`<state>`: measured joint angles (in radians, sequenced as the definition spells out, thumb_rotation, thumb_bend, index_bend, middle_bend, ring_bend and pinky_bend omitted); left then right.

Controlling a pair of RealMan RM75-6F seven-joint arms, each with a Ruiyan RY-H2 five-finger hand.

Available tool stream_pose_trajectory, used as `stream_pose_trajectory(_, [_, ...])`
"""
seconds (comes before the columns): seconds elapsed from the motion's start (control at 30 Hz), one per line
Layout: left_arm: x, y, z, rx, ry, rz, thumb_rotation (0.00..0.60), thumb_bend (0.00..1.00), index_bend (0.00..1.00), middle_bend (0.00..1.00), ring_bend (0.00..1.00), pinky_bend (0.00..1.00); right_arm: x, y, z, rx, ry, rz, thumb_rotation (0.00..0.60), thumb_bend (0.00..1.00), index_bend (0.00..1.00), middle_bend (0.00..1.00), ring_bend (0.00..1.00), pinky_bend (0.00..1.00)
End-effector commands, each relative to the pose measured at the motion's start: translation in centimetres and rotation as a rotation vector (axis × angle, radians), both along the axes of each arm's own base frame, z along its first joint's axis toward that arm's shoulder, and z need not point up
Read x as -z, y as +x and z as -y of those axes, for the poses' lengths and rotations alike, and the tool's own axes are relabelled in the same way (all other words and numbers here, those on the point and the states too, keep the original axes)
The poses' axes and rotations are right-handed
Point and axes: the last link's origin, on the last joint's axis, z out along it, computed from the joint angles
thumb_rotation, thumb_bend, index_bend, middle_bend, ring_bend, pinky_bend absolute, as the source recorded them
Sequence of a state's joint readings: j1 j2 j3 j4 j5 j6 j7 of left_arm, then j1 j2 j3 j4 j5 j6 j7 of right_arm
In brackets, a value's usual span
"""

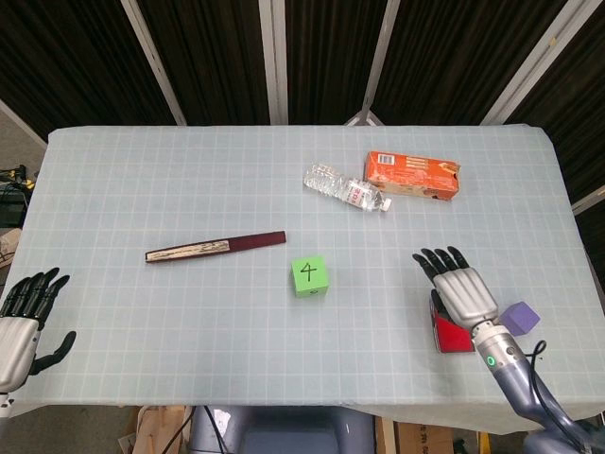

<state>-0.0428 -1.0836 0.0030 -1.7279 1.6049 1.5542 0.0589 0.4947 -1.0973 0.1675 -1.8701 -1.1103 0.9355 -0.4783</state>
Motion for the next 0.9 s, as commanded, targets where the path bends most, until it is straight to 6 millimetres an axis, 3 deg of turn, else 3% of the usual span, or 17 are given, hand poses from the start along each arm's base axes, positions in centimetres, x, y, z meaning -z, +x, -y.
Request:
stream_pose_trajectory(0.03, [-0.1,-0.1,-0.3,-0.013,0.011,0.004,0.6,0.44,0.08,0.0,0.0,0.04,3.2,4.9,3.4,-0.026,0.091,-0.048,0.6,0.73,0.07,0.09,0.09,0.0])
stream_pose_trajectory(0.47, [-0.6,-0.7,-0.7,-0.048,-0.012,0.017,0.6,0.44,0.08,0.0,0.0,0.04,8.6,11.8,6.4,0.045,0.143,-0.164,0.6,0.73,0.07,0.09,0.09,0.0])
stream_pose_trajectory(0.9, [-0.5,-0.7,-0.9,-0.058,-0.011,0.011,0.6,0.44,0.08,0.0,0.0,0.04,11.5,15.3,7.3,0.058,0.186,-0.229,0.6,0.77,0.07,0.09,0.09,0.0])
